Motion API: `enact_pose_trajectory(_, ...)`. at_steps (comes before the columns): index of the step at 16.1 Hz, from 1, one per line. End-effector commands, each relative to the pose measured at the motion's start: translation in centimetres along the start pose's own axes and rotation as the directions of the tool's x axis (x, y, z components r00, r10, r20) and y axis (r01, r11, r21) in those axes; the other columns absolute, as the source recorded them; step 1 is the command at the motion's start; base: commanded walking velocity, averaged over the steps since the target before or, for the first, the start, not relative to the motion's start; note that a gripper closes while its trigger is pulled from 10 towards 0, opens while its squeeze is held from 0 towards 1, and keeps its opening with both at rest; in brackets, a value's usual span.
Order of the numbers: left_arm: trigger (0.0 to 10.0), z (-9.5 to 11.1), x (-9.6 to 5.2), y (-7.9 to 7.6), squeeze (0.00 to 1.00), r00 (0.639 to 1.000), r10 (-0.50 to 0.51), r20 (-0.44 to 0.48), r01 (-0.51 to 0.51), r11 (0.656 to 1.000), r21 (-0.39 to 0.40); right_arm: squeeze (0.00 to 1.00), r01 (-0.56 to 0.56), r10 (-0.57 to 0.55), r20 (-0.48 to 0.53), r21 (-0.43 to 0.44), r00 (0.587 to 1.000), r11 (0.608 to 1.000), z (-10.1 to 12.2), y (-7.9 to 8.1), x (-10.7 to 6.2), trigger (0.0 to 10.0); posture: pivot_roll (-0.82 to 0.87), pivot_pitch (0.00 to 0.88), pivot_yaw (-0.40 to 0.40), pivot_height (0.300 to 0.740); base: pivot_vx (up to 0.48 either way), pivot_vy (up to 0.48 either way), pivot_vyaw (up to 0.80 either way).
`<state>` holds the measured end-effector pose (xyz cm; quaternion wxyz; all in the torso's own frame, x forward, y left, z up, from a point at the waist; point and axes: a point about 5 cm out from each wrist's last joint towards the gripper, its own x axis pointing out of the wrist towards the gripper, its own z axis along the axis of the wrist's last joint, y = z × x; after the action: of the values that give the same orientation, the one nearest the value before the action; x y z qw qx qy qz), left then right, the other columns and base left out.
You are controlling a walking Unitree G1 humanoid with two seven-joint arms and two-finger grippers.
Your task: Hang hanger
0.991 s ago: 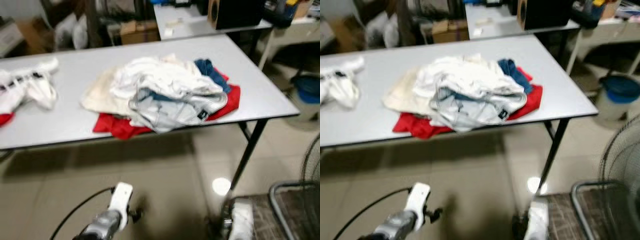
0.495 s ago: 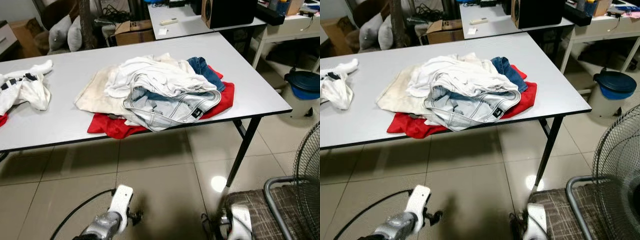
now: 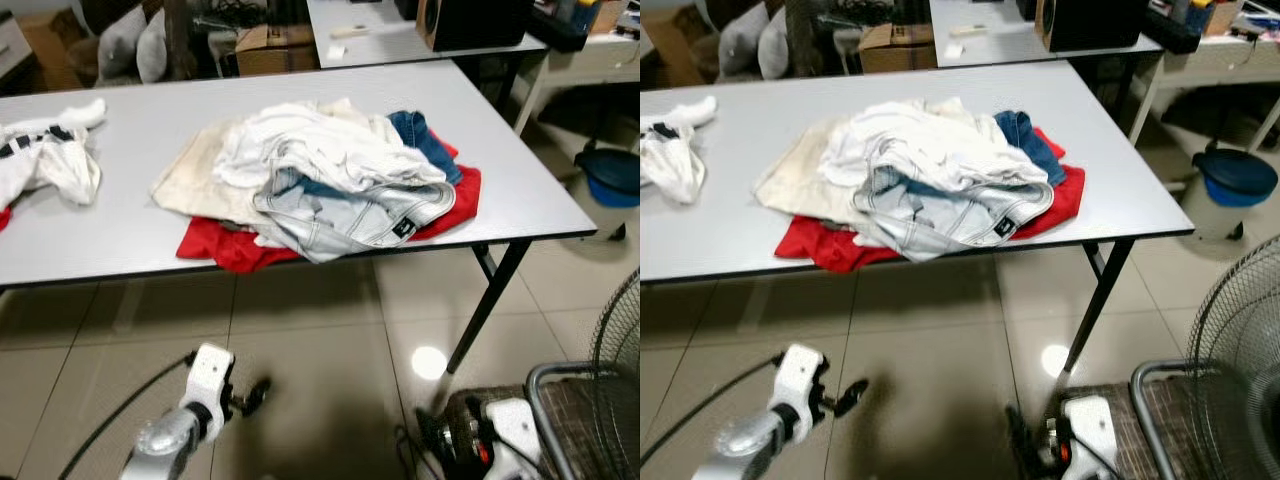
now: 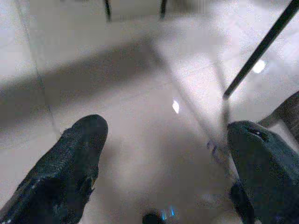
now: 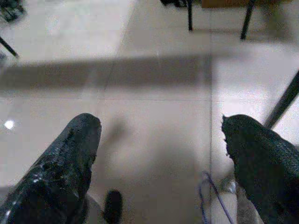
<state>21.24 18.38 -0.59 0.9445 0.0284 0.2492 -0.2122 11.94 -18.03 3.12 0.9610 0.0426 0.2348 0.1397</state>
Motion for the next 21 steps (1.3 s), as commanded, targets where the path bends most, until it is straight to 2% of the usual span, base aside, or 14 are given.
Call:
enact_pose_trajectory(1,10.0,2.3,-0.8,0.1,1.00,0.998,-0.019,0.064,0.017,0.999,0.039,1.00,-0.041,0.041,0.065,-0.013,0.997,0.999,1.8,0.8,-0.7,10.0,-0.04,0.059,0.113,0.740,0.000,0.000,0.00)
enact_pose_trajectory(3,10.0,4.8,-2.7,-0.5,1.00,0.986,-0.043,0.158,0.026,0.994,0.108,1.00,-0.062,0.058,0.184,0.020,0.981,0.998,4.6,1.9,-2.5,10.0,-0.04,0.073,0.128,0.740,0.000,0.000,0.00)
enact_pose_trajectory(5,10.0,9.7,-4.9,-1.0,1.00,0.936,-0.025,0.351,-0.003,0.997,0.080,1.00,-0.020,0.020,0.348,-0.005,0.937,1.000,9.0,2.7,-3.7,10.0,-0.04,0.079,0.146,0.740,0.000,0.000,0.80)
enact_pose_trajectory(7,10.0,13.1,-5.7,-1.6,1.00,0.892,-0.053,0.450,0.021,0.997,0.076,1.00,-0.014,0.027,0.421,-0.035,0.907,0.999,11.5,3.4,-3.5,10.0,-0.03,0.075,0.140,0.740,0.000,0.000,0.80)
enact_pose_trajectory(9,10.0,15.4,-5.3,-1.6,1.00,0.872,-0.051,0.487,0.006,0.995,0.095,1.00,-0.002,0.018,0.466,-0.034,0.885,0.999,13.3,3.6,-2.9,10.0,-0.02,0.069,0.135,0.740,0.000,0.000,0.80)
enact_pose_trajectory(10,10.0,16.4,-5.0,-1.7,0.68,0.870,-0.046,0.492,-0.013,0.993,0.116,1.00,0.019,0.004,0.486,-0.043,0.874,0.999,14.1,3.6,-2.6,10.0,-0.02,0.066,0.135,0.740,0.000,0.000,0.80)
enact_pose_trajectory(11,10.0,17.3,-4.5,-1.7,0.00,0.867,-0.023,0.497,-0.037,0.993,0.109,1.00,0.080,-0.065,0.518,-0.006,0.853,0.997,14.9,3.1,-2.3,10.0,-0.02,0.060,0.133,0.740,0.000,0.000,0.80)
enact_pose_trajectory(13,10.0,17.8,-3.8,-1.5,0.00,0.881,0.042,0.470,-0.081,0.995,0.063,1.00,0.179,-0.190,0.523,0.071,0.831,0.981,15.2,2.2,-2.0,10.0,-0.01,0.062,0.139,0.740,0.000,0.000,0.80)
enact_pose_trajectory(15,10.0,16.9,-2.7,-2.3,0.00,0.900,0.058,0.432,-0.090,0.994,0.055,1.00,0.270,-0.251,0.473,0.028,0.844,0.962,14.7,1.2,-0.7,10.0,0.00,0.066,0.127,0.740,0.000,0.000,0.80)
enact_pose_trajectory(16,10.0,16.4,-2.5,-2.6,0.61,0.905,0.055,0.421,-0.083,0.995,0.051,1.00,0.268,-0.248,0.477,0.027,0.843,0.963,14.9,1.1,-0.2,10.0,-0.01,0.057,0.119,0.740,0.000,0.000,0.80)
enact_pose_trajectory(17,10.0,16.1,-2.4,-3.1,0.88,0.912,0.041,0.409,-0.066,0.997,0.046,1.00,0.269,-0.245,0.475,0.017,0.846,0.963,15.1,0.8,0.1,10.0,-0.02,0.037,0.108,0.740,0.000,0.000,0.80)
enact_pose_trajectory(18,10.0,15.7,-2.0,-3.3,1.00,0.917,0.040,0.397,-0.051,0.999,0.017,1.00,0.289,-0.264,0.449,0.014,0.854,0.957,14.6,0.3,0.7,10.0,-0.03,0.025,0.104,0.740,0.000,0.000,0.80)
enact_pose_trajectory(20,10.0,14.6,-0.6,-3.0,1.00,0.930,0.062,0.363,-0.060,0.998,-0.017,1.00,0.310,-0.258,0.411,-0.063,0.874,0.949,14.0,-0.6,1.9,10.0,-0.07,0.034,0.091,0.740,0.000,0.000,0.80)
enact_pose_trajectory(21,10.0,14.3,-0.4,-2.9,0.80,0.935,0.076,0.347,-0.082,0.997,0.003,1.00,0.312,-0.249,0.403,-0.098,0.881,0.945,13.8,-0.8,2.2,10.0,-0.07,0.032,0.085,0.740,0.000,0.000,0.80)
